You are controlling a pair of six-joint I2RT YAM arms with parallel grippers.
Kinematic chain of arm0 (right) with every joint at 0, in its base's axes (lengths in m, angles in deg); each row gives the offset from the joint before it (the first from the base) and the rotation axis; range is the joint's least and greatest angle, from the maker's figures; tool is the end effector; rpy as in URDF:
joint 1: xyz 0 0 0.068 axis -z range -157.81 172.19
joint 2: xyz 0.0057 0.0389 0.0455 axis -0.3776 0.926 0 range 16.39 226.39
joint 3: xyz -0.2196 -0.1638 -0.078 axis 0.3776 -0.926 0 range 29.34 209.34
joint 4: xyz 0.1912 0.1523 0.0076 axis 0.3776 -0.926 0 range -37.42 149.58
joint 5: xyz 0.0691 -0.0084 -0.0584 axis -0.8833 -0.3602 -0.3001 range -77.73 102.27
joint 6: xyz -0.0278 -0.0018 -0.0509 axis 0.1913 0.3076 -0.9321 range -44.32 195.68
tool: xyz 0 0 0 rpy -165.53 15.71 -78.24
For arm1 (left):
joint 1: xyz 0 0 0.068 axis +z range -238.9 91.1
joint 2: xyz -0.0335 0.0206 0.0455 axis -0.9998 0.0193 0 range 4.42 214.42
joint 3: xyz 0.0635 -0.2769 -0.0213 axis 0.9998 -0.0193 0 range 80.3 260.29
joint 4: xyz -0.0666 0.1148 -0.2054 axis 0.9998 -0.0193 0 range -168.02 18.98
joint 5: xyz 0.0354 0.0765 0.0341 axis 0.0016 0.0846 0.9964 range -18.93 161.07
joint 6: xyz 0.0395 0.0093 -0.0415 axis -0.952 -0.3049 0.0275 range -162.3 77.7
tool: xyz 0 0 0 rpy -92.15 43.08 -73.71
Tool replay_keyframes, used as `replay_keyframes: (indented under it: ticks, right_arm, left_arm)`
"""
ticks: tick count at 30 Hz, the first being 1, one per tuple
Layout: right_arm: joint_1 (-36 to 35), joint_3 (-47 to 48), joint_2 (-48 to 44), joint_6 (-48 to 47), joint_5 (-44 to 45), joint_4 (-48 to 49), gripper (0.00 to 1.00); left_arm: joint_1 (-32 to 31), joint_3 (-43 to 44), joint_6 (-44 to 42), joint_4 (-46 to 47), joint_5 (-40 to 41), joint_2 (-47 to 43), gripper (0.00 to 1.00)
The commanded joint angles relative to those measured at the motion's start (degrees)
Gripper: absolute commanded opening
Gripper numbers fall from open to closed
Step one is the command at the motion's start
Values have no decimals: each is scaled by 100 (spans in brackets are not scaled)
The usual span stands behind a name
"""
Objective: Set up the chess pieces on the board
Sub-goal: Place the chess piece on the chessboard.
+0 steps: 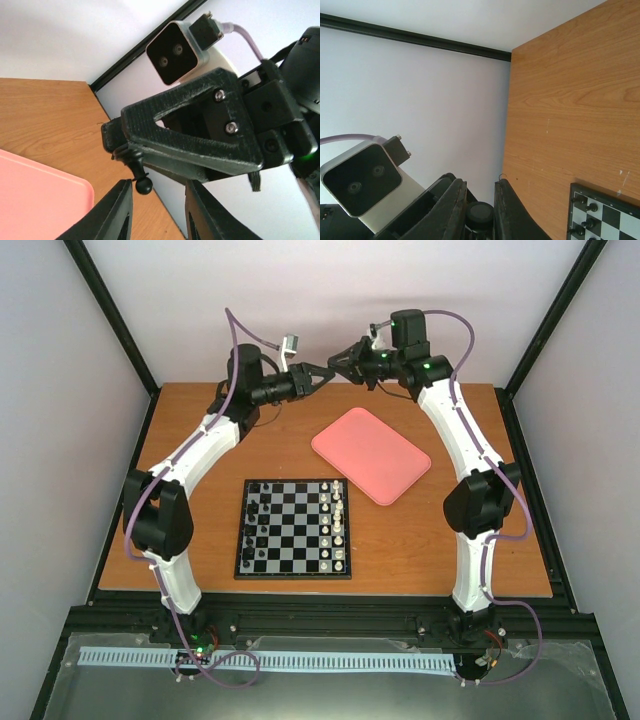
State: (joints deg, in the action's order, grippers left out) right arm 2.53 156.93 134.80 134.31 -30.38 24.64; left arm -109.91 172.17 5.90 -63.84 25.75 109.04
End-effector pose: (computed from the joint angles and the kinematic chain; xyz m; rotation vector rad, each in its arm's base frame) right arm 0.4237 0.1813 0.4066 0.2276 2.2719 1.5505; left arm 0.3880 -0.1808 0.3794 0.2358 1.8798 -1.5219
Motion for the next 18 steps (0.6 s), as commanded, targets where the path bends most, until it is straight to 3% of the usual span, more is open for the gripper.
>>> replay_keyframes:
  ticks: [1, 4, 13, 16, 18]
  right_arm:
    - [-47, 189, -127, 70, -125, -38, 14]
    - [-40, 196, -130, 54, -130, -31, 14]
    - [-42, 192, -192, -36, -76, -157, 14]
    - [-46, 189, -213, -51, -61, -172, 14]
    - [-47, 183, -228, -66, -55, -180, 14]
  left_arm:
    - [-17, 442, 47, 126, -66, 93, 25]
    - [-17, 602, 59, -3, -70, 204, 19]
    - [-16, 753, 120, 26, -74, 237, 27]
    - [-8, 770, 118, 12, -67, 243, 20]
    - [-1, 770, 112, -8, -68, 258, 10]
